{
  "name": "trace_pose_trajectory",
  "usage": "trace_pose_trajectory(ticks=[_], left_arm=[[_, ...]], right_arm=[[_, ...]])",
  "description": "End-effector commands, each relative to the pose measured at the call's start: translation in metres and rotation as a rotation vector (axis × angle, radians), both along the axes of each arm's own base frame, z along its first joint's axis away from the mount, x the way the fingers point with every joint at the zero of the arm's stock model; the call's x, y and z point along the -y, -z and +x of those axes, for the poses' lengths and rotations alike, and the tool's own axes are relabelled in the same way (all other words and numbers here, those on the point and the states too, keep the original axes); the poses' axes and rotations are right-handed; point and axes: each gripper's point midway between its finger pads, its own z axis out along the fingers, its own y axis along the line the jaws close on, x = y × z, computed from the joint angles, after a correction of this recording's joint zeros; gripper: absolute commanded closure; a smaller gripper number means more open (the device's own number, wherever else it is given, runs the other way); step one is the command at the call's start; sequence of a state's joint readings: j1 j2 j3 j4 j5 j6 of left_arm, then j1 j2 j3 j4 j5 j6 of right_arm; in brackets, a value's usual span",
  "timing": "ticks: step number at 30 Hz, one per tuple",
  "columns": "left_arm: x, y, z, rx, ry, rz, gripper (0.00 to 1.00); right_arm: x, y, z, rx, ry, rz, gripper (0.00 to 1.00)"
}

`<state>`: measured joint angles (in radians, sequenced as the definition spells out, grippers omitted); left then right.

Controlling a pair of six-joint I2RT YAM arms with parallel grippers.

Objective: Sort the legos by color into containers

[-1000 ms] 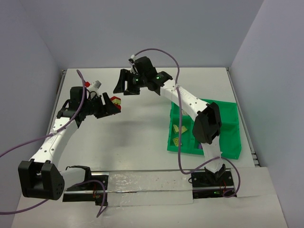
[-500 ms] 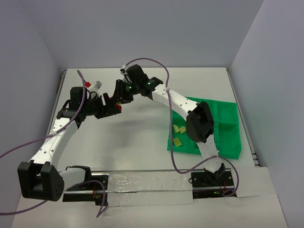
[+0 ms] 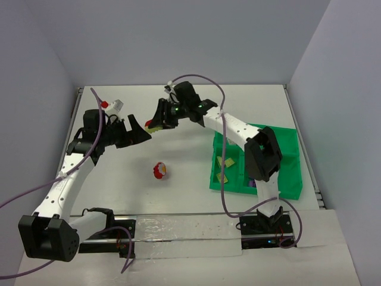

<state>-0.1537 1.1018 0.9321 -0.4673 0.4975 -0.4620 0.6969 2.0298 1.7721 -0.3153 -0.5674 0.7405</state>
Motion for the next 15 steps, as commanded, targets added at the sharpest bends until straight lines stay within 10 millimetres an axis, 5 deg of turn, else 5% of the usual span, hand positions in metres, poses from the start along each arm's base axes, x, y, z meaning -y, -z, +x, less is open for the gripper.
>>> trace_pose_trajectory(ticks=[1,15], left_arm=[[-0.003,-0.016,0.008,0.065,-0.025,0.002,0.01],[-0.011,-0.011,0.026,0.032,-0.128,-0.003,0.01]], right_arm=[[0.03,-0.06,0.009,0.131,0.039,0.1,1.0],[0.092,0.011,0.0,0.167,0.119,-0.214,1.0]])
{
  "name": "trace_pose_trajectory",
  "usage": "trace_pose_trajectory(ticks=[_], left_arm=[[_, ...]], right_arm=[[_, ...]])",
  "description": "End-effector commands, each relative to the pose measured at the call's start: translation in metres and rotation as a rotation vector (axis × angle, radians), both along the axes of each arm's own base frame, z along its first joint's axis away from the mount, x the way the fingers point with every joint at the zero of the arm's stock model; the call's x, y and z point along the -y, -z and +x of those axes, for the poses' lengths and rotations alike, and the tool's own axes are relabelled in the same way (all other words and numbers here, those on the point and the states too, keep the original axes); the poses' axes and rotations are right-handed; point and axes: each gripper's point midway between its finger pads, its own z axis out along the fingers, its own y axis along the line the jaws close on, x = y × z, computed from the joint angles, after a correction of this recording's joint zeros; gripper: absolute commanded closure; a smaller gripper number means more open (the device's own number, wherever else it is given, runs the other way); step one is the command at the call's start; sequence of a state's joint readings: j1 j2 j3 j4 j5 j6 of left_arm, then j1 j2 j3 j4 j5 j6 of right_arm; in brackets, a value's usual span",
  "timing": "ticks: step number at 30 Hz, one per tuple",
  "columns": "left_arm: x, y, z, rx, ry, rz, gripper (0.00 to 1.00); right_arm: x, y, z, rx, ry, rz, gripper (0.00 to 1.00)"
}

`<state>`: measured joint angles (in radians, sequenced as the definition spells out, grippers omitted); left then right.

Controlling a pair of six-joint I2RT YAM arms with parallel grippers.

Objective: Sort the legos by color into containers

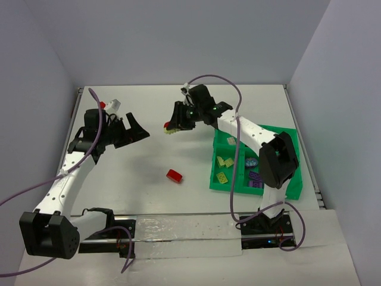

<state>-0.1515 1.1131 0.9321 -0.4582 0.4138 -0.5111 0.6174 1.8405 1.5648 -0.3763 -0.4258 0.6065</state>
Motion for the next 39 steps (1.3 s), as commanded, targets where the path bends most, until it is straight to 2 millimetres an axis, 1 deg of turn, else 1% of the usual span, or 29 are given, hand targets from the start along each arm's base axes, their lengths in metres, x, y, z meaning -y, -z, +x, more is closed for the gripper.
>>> trace_pose_trajectory(ticks=[1,4,6,8,9,11,12,13,15,17,19,21,23,25,28,29,31,32,33,35,37,38,39], left_arm=[[0.0,-0.017,0.016,0.054,-0.03,-0.025,0.01],[0.006,-0.02,0.017,0.055,-0.011,-0.06,0.02],[0.012,-0.021,0.018,0.053,0.017,-0.092,0.03],[0.025,-0.026,0.014,0.066,0.096,-0.144,0.05],[0.029,-0.026,0.012,0.061,0.126,-0.161,0.06],[0.035,-0.024,0.01,0.042,0.16,-0.191,0.07],[0.036,-0.022,0.011,0.032,0.153,-0.198,0.07],[0.035,-0.022,0.013,0.035,0.141,-0.197,0.07],[0.032,-0.02,0.017,0.034,0.104,-0.195,0.07],[0.029,-0.017,0.02,0.027,0.077,-0.189,0.07],[0.023,-0.01,0.023,0.008,0.029,-0.166,0.07],[0.019,-0.001,0.024,-0.023,0.0,-0.147,0.07],[0.016,0.01,0.023,-0.058,-0.018,-0.134,0.07],[0.015,0.016,0.023,-0.075,-0.032,-0.13,0.07],[0.009,0.025,0.025,-0.097,-0.078,-0.113,0.07],[0.008,0.028,0.026,-0.103,-0.093,-0.11,0.07],[0.007,0.032,0.028,-0.114,-0.102,-0.108,0.07],[0.007,0.035,0.029,-0.123,-0.105,-0.106,0.07],[0.007,0.038,0.029,-0.133,-0.107,-0.103,0.07],[0.004,0.043,0.029,-0.149,-0.12,-0.085,0.07],[0.002,0.043,0.029,-0.146,-0.13,-0.075,0.07],[0.0,0.043,0.029,-0.143,-0.137,-0.069,0.07],[-0.002,0.043,0.029,-0.14,-0.145,-0.062,0.07]], right_arm=[[0.02,0.002,-0.012,0.067,-0.016,-0.078,1.0],[0.021,0.009,-0.024,0.065,-0.063,-0.079,1.0],[0.019,0.008,-0.034,0.074,-0.126,-0.054,1.0],[0.019,0.009,-0.044,0.075,-0.172,-0.035,1.0],[0.018,0.009,-0.047,0.081,-0.198,-0.026,1.0],[0.014,0.018,-0.053,0.055,-0.252,-0.021,1.0],[0.015,0.026,-0.051,0.036,-0.253,-0.046,1.0],[0.016,0.03,-0.054,0.015,-0.253,-0.059,1.0],[0.015,0.048,-0.043,-0.006,-0.213,-0.117,1.0],[0.018,0.064,-0.032,-0.006,-0.156,-0.174,1.0],[0.019,0.078,-0.024,-0.002,-0.103,-0.222,1.0],[0.014,0.086,-0.021,-0.002,-0.106,-0.245,1.0],[0.01,0.089,-0.022,-0.023,-0.119,-0.251,1.0],[0.009,0.091,-0.023,-0.025,-0.124,-0.263,1.0],[0.009,0.101,-0.022,-0.057,-0.134,-0.303,0.92],[0.007,0.105,-0.02,-0.067,-0.138,-0.308,0.89],[0.002,0.113,-0.017,-0.088,-0.144,-0.307,0.77],[-0.001,0.116,-0.016,-0.098,-0.145,-0.305,0.7],[-0.003,0.116,-0.015,-0.103,-0.143,-0.301,0.6],[-0.006,0.109,-0.011,-0.088,-0.13,-0.294,0.49],[-0.006,0.094,-0.007,-0.045,-0.114,-0.292,0.35],[-0.003,0.088,-0.004,-0.017,-0.097,-0.304,0.31],[0.0,0.083,-0.003,0.005,-0.088,-0.313,0.3]])
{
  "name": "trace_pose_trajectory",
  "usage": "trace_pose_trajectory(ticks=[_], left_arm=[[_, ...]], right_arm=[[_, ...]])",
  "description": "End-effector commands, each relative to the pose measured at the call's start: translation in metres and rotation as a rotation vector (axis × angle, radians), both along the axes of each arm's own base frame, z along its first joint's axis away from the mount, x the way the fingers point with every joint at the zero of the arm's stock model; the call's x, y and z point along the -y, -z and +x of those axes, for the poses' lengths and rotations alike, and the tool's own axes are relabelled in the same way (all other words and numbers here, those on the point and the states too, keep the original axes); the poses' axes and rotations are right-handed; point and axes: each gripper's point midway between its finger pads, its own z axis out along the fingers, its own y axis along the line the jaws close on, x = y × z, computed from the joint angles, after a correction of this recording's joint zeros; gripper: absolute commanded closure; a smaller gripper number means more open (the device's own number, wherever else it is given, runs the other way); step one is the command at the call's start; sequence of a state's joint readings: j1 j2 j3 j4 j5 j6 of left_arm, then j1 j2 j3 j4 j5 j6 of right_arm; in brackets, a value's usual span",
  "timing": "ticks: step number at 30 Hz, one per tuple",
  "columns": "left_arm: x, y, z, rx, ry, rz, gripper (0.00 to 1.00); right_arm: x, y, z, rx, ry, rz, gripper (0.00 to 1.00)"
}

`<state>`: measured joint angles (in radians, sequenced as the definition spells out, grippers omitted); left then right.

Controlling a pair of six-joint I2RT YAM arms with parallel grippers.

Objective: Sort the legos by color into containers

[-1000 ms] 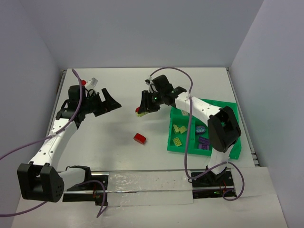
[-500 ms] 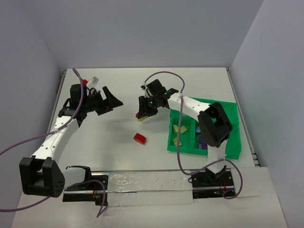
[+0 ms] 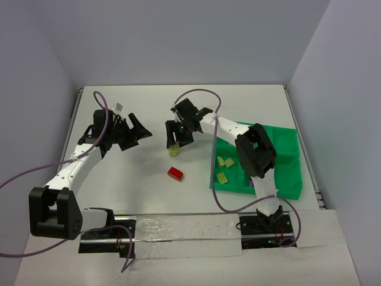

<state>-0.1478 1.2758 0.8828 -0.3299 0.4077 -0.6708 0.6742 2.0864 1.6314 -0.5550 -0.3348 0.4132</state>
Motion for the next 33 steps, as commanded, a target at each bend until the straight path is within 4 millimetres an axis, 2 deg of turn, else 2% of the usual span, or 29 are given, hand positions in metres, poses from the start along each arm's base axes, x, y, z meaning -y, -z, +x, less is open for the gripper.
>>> trace_pose_trajectory(ticks=[1,3,4,6,7,10,16,26,33], left_arm=[[-0.009,-0.004,0.005,0.022,-0.048,0.034,0.06],[-0.011,-0.004,0.006,0.023,-0.056,0.045,0.06],[-0.012,-0.004,0.007,0.024,-0.06,0.049,0.06],[-0.013,-0.005,0.008,0.024,-0.067,0.052,0.06],[-0.013,-0.005,0.008,0.023,-0.068,0.052,0.06],[-0.015,-0.008,0.011,0.026,-0.086,0.053,0.06],[-0.022,-0.015,0.018,0.038,-0.135,0.078,0.06],[-0.034,-0.017,0.023,0.015,-0.187,0.128,0.06],[-0.035,-0.019,0.026,-0.017,-0.171,0.158,0.05]], right_arm=[[0.0,-0.049,0.014,0.148,0.027,0.008,0.29],[0.013,-0.061,0.006,0.191,0.032,-0.006,0.29],[0.015,-0.06,0.007,0.201,0.035,-0.016,0.29],[0.029,-0.06,-0.013,0.233,0.021,-0.041,0.29],[0.03,-0.06,-0.013,0.238,0.013,-0.044,0.29],[0.044,-0.047,-0.043,0.273,-0.029,-0.092,0.29],[0.06,-0.027,-0.069,0.264,-0.017,-0.114,0.29],[0.061,-0.019,-0.083,0.356,-0.094,-0.224,0.21],[0.052,0.002,-0.093,0.41,-0.162,-0.298,0.19]])
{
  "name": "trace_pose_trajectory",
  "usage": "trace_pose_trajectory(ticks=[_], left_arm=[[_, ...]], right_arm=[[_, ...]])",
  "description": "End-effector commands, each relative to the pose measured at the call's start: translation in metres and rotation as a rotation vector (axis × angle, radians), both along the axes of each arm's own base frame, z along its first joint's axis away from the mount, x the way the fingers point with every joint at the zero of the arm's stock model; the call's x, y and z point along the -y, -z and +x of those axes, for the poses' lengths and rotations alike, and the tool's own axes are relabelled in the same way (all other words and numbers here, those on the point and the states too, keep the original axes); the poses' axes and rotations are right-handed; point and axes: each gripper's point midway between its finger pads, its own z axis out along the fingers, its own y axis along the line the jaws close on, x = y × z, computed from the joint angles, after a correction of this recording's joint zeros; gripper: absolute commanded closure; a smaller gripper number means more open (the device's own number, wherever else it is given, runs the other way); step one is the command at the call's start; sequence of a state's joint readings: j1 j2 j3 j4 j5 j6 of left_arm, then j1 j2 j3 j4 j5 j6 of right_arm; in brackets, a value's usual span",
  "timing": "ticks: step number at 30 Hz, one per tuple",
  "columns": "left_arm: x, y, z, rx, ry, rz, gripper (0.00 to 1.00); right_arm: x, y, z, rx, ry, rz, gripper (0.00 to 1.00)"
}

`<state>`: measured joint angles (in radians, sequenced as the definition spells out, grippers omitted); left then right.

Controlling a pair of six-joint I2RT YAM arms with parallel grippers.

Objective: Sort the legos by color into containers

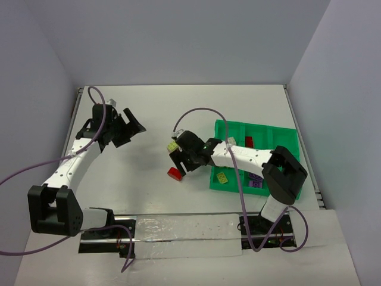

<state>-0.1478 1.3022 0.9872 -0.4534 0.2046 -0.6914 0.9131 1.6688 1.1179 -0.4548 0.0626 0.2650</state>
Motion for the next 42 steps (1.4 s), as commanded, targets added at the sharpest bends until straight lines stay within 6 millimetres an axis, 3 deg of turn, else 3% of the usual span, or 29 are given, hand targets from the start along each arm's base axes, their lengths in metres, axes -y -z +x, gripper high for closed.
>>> trace_pose_trajectory(ticks=[1,16,24,34,42], left_arm=[[-0.006,-0.013,0.011,0.007,-0.004,0.036,0.04],[-0.012,0.007,0.018,-0.061,0.005,0.047,0.04],[-0.018,0.006,0.019,-0.053,0.002,0.055,0.04],[-0.02,0.003,0.02,-0.044,0.001,0.056,0.04],[-0.021,0.0,0.017,-0.029,-0.004,0.056,0.04]], right_arm=[[-0.008,0.001,0.007,0.106,-0.031,-0.033,0.18],[-0.018,0.032,0.017,0.116,-0.061,-0.125,0.13],[-0.034,0.019,0.015,0.112,-0.086,-0.07,0.13],[-0.04,0.001,0.005,0.142,-0.094,-0.028,0.13],[-0.053,-0.003,0.005,0.147,-0.075,-0.009,0.14]])
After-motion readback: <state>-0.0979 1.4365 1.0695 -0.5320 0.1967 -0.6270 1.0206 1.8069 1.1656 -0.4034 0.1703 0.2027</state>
